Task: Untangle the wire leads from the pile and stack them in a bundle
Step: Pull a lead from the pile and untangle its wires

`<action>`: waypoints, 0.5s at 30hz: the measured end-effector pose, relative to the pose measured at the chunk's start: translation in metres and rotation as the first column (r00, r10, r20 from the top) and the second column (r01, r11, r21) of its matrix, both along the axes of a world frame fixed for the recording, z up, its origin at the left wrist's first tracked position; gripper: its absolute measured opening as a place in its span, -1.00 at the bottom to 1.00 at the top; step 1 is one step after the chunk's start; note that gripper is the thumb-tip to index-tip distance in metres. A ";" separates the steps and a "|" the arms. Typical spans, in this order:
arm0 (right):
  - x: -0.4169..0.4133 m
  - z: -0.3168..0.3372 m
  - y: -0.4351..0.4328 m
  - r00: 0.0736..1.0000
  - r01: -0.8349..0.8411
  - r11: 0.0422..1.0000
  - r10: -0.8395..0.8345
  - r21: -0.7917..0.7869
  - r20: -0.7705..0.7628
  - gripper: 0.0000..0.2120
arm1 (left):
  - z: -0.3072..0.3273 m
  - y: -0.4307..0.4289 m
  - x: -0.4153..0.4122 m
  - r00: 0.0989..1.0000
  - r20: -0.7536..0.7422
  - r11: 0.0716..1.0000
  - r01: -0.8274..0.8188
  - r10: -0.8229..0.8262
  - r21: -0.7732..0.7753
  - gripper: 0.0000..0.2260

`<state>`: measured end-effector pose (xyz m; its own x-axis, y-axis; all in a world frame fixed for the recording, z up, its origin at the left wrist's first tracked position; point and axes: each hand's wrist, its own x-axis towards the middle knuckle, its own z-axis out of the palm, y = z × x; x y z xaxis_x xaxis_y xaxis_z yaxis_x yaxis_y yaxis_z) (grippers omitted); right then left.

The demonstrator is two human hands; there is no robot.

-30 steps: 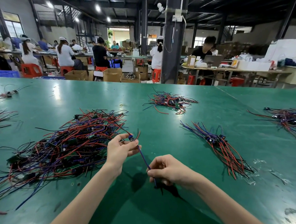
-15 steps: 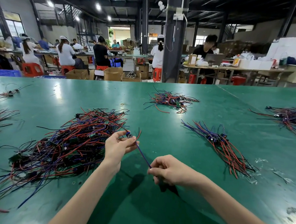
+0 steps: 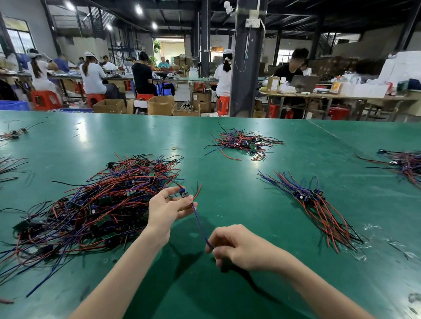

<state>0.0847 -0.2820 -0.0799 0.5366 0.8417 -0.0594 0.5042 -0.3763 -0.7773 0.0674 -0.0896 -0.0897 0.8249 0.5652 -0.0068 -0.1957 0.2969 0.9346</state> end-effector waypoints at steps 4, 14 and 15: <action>-0.010 -0.004 0.006 0.963 -0.088 0.995 0.097 -0.046 0.252 -0.88 | -0.001 -0.005 -0.002 0.998 -0.039 0.996 0.054 -0.051 0.070 -0.73; -0.011 -0.006 0.008 0.915 -0.072 0.997 0.080 -0.037 0.396 -0.81 | 0.000 -0.001 0.000 0.997 -0.058 0.998 0.045 -0.048 -0.041 -0.73; -0.013 -0.008 0.009 0.864 -0.087 0.993 0.117 -0.084 0.489 -0.81 | 0.000 -0.003 0.000 0.996 -0.065 0.997 0.061 -0.064 -0.051 -0.74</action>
<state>0.0717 -0.2728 -0.0875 0.4199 0.8967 0.1398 0.8535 -0.3378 -0.3967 0.0669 -0.0922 -0.0896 0.8555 0.5100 -0.0895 -0.1129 0.3523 0.9291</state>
